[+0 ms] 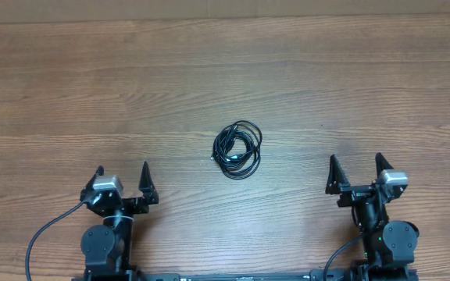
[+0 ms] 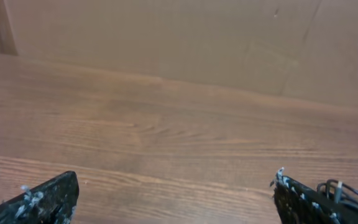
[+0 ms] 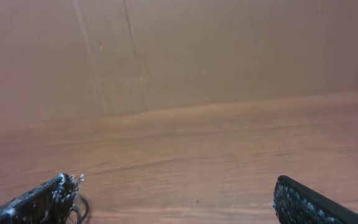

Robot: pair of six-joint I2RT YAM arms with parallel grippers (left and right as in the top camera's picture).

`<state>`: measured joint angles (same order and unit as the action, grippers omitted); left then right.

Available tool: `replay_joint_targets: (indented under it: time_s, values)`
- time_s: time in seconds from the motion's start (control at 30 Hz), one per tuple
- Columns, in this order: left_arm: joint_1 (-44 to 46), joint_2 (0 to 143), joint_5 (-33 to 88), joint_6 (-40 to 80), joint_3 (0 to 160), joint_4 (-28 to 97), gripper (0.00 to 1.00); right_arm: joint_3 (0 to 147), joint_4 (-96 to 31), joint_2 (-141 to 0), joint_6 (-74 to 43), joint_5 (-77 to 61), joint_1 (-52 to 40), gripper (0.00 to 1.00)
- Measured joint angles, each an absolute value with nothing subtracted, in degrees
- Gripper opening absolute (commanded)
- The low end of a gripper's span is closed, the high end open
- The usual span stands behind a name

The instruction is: Untangle cables

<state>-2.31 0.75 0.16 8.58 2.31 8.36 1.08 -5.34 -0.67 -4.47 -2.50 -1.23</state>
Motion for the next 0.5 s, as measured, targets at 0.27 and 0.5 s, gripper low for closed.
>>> replay_joint_targets:
  time_s: [0.27,0.5]
  values:
    - [-2.31,4.97,0.16,8.62,8.93,15.55,1.00,6.09,-15.75,-1.58,-4.47,-0.01,-1.23,1.00]
    - [-2.31,18.55,0.47,8.60,18.52,19.86,1.00,14.76,-20.71,-9.02,-4.73,0.89,-1.23,1.00]
